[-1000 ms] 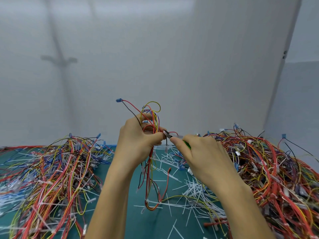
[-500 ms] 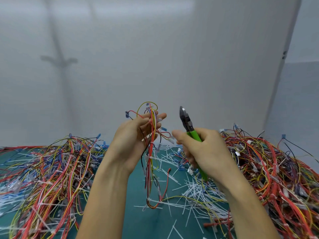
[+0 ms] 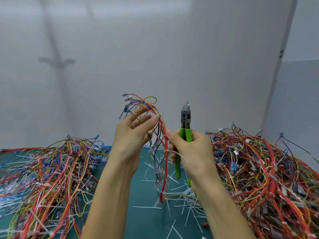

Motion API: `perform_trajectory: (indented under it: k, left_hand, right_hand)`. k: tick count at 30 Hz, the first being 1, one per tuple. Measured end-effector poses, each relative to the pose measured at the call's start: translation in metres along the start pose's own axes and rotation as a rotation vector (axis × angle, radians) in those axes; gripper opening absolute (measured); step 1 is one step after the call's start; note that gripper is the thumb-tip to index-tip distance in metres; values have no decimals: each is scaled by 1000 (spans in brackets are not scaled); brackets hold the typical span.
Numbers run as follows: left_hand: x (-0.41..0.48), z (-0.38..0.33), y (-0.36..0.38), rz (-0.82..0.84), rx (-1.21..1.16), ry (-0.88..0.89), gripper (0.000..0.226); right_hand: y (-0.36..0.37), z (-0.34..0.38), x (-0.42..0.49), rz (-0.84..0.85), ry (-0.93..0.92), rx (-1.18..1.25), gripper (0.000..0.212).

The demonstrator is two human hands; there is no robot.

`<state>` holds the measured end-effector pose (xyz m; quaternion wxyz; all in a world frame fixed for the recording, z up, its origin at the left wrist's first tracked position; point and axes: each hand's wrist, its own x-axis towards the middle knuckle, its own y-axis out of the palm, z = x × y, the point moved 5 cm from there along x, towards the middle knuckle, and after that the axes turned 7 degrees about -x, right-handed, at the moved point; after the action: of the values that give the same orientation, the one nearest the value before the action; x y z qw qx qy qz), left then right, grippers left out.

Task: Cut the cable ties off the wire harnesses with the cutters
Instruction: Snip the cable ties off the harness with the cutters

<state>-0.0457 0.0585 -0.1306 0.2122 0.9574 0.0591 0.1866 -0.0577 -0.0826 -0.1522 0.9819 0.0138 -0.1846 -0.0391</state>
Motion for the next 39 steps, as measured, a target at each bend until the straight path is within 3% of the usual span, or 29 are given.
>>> perform_trajectory:
  k: [2, 4, 9, 12, 15, 18, 25, 31, 39]
  left_hand:
    - [-2, -4, -2, -23, 186, 41, 11]
    - [-4, -5, 2, 73, 259, 15, 14]
    - [-7, 3, 14, 294, 259, -33, 82]
    - [-7, 2, 13, 268, 245, -15, 99]
    - [-7, -1, 12, 257, 231, 13, 90]
    - [-8, -3, 12, 260, 195, 36, 86]
    - [-6, -7, 8, 174, 147, 113, 86]
    - [-2, -5, 3, 87, 55, 133, 85]
    - [-1, -5, 5, 74, 53, 156, 86]
  right_hand:
    - [-4, 4, 1, -20, -34, 4, 31]
    - [-7, 7, 0, -31, -65, 11, 33]
    - [-10, 9, 1, -33, -79, 16, 35]
    - [-11, 9, 2, -39, -75, -14, 29]
    - [-14, 6, 3, -52, -54, -25, 20]
    - [-16, 6, 4, -16, -34, -45, 25]
    - [-22, 3, 7, 270, 35, -403, 74]
    - [-25, -4, 7, 342, 51, -618, 69]
    - [-18, -6, 6, 313, 54, -604, 69]
